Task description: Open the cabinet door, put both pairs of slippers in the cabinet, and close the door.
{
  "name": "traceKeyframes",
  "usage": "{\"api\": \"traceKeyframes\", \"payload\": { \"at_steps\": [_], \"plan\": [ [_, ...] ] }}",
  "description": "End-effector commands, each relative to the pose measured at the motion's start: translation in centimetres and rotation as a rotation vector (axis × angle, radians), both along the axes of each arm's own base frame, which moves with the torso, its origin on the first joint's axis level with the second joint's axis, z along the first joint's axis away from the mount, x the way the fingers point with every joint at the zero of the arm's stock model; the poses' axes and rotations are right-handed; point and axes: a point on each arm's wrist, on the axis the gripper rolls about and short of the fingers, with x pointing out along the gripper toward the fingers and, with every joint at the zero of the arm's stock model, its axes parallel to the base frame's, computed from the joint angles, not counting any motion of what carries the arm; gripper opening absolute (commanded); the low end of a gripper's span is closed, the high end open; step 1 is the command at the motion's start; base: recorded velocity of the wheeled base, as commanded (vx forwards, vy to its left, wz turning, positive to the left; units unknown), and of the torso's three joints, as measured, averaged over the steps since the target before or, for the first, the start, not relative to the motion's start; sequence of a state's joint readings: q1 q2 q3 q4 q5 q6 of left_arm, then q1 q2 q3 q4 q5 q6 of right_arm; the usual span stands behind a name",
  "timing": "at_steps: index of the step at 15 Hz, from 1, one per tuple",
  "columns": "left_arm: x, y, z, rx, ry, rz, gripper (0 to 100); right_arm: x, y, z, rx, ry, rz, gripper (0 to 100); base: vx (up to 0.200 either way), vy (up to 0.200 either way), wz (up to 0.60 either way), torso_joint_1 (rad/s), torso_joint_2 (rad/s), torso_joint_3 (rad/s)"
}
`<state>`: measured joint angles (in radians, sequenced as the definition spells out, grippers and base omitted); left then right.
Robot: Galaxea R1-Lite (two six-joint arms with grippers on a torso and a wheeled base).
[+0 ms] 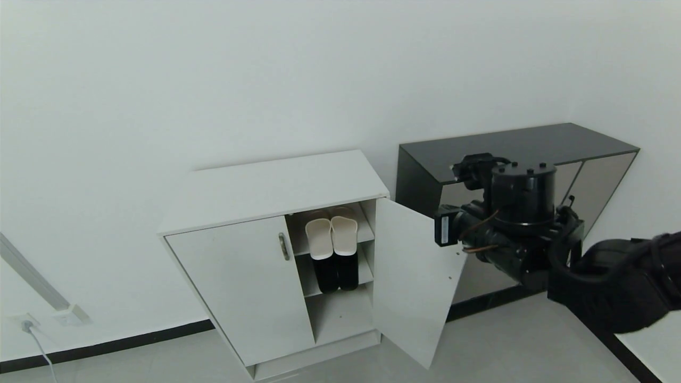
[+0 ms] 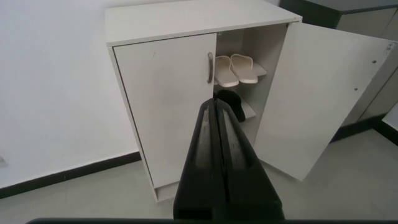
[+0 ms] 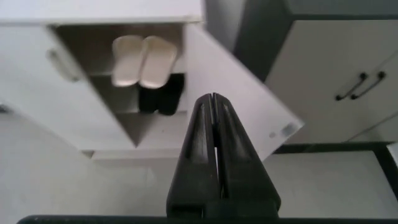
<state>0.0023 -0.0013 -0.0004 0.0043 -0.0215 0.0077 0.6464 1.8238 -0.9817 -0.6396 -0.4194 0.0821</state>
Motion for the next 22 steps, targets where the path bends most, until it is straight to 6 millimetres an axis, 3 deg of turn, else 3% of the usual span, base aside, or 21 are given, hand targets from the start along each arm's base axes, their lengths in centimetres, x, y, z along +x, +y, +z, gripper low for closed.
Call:
{"api": "traceKeyframes", "payload": {
  "at_steps": [1, 6, 12, 17, 22],
  "plan": [
    [0.0, 0.0, 0.0, 0.000, 0.001, -0.001, 0, 4.2, -1.1, -0.4, 0.006, 0.009, -0.049, 0, 0.000, 0.000, 0.00, 0.000, 0.00, 0.000],
    [0.0, 0.0, 0.0, 0.000, 0.001, 0.001, 0, 7.4, -3.3, -0.9, 0.034, 0.033, -0.060, 0, 0.000, 0.000, 0.00, 0.000, 0.00, 0.000],
    [0.0, 0.0, 0.0, 0.000, 0.001, 0.001, 0, 11.5, -6.0, -4.8, 0.071, 0.117, -0.093, 0, 0.000, 0.000, 0.00, 0.000, 0.00, 0.000],
    [0.0, 0.0, 0.0, 0.000, 0.001, -0.001, 0, 13.1, -7.5, -7.8, 0.083, 0.187, -0.111, 0, 0.000, 0.000, 0.00, 0.000, 0.00, 0.000],
    [0.0, 0.0, 0.0, 0.000, 0.001, 0.001, 0, 13.8, -7.9, -9.5, 0.086, 0.223, -0.123, 0, 0.000, 0.000, 0.00, 0.000, 0.00, 0.000]
  ]
}}
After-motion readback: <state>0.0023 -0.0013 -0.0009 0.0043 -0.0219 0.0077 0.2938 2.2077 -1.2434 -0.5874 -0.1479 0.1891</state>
